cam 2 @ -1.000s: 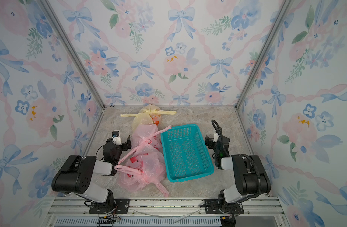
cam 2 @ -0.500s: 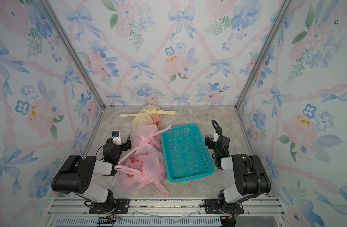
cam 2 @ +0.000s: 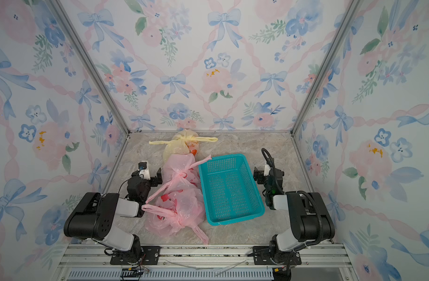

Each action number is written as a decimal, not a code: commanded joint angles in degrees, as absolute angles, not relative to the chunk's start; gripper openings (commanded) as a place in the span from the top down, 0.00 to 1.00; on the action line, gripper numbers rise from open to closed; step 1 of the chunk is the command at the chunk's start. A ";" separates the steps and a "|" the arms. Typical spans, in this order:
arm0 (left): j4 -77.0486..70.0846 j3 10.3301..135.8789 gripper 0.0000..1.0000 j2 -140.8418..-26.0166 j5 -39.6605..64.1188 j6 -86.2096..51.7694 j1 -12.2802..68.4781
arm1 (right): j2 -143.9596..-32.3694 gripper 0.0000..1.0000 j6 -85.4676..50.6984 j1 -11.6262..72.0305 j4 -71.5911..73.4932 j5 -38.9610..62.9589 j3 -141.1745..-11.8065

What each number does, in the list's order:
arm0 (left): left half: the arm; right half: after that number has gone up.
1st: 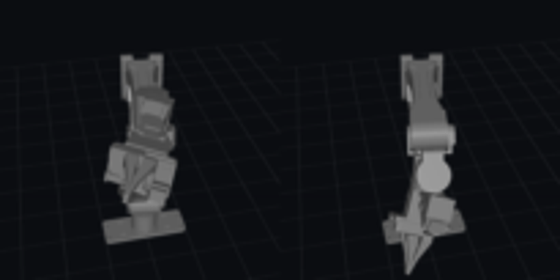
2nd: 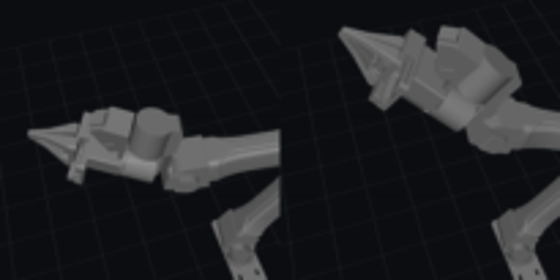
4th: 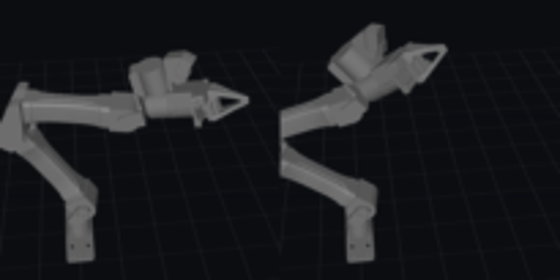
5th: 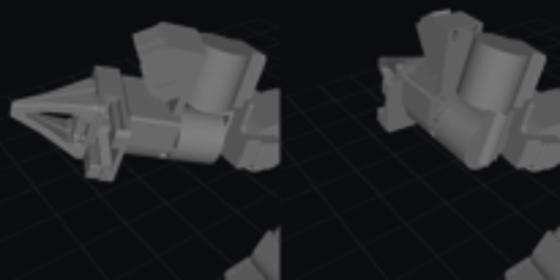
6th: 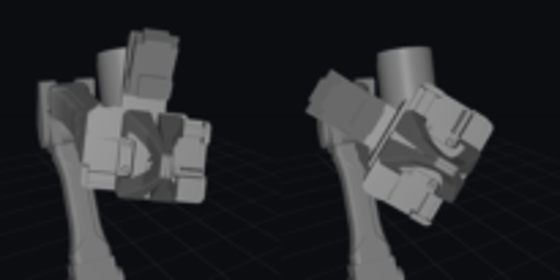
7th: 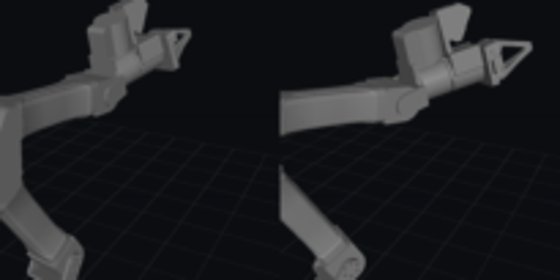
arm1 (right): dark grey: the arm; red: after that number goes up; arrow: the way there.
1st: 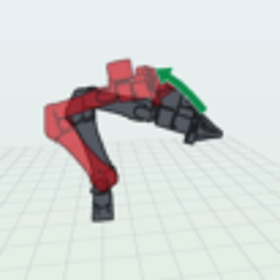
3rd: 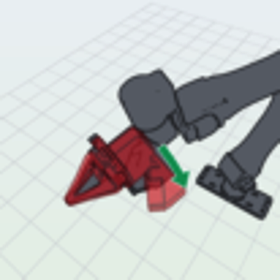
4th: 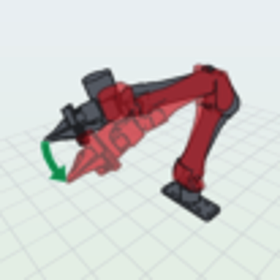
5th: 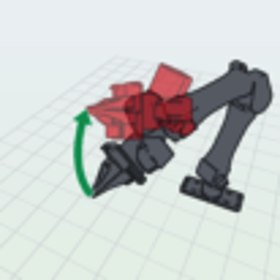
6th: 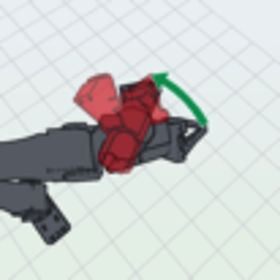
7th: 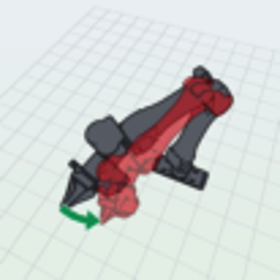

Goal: Untie the knot of a plastic bag & take out the apple
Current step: Move the basket to the center of the board.

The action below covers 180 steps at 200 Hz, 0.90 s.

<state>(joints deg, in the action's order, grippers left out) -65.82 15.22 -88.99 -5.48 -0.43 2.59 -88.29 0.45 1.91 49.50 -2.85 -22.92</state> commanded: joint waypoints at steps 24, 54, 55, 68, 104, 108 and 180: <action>-65.50 14.77 0.02 -88.77 -5.05 -0.62 2.46 | -88.07 0.04 -0.08 1.58 49.57 -2.99 -22.81; -65.54 14.81 0.02 -88.70 -5.09 -0.69 2.46 | -88.07 0.04 -0.04 1.57 49.58 -3.00 -22.85; -65.55 14.83 0.02 -88.74 -5.05 -0.65 2.46 | -88.07 0.04 -0.04 1.57 49.58 -3.00 -22.85; -65.51 14.77 0.02 -88.74 -5.09 -0.62 2.46 | -88.07 0.04 -0.08 1.54 49.59 -3.05 -22.86; -65.50 14.84 0.02 -88.77 -5.02 -0.72 2.38 | -88.07 0.04 -0.09 1.54 49.57 -3.00 -22.81; -65.50 14.78 0.02 -88.71 -4.93 -0.78 2.36 | -88.08 0.04 -0.09 1.57 49.57 -3.04 -22.82; -53.87 17.40 0.25 -79.12 -2.83 -5.56 -2.12 | -88.07 0.04 0.02 1.84 49.52 -3.51 -22.86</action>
<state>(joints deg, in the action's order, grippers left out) -63.31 15.25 -86.80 -2.50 -2.68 -0.91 -88.29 0.45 1.91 49.50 -2.90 -22.92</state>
